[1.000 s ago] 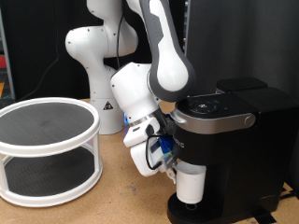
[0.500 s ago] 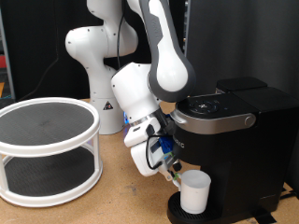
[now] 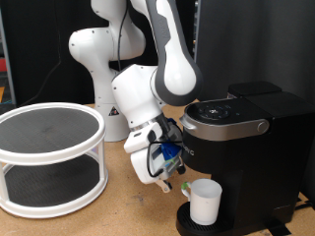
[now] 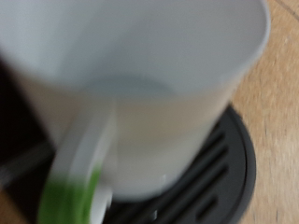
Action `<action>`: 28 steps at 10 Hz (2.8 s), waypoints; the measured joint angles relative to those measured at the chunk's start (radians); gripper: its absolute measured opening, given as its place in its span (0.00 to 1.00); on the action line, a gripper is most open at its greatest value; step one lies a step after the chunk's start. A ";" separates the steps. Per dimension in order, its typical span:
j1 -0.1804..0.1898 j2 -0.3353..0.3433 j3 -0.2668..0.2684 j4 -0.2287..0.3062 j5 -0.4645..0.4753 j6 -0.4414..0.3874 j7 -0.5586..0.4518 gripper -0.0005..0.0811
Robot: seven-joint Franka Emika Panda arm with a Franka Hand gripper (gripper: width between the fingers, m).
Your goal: Make a cup of coffee with the keurig machine
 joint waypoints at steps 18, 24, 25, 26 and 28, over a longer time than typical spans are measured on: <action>-0.118 -0.424 -0.133 -0.173 -0.481 -0.426 0.522 1.00; -0.171 -0.633 -0.188 -0.161 -0.666 -0.645 0.731 1.00; -0.182 -0.668 -0.189 -0.159 -0.702 -0.668 0.770 1.00; -0.195 -0.703 -0.190 -0.157 -0.743 -0.687 0.813 1.00; -0.221 -0.753 -0.193 -0.158 -0.826 -0.746 0.880 1.00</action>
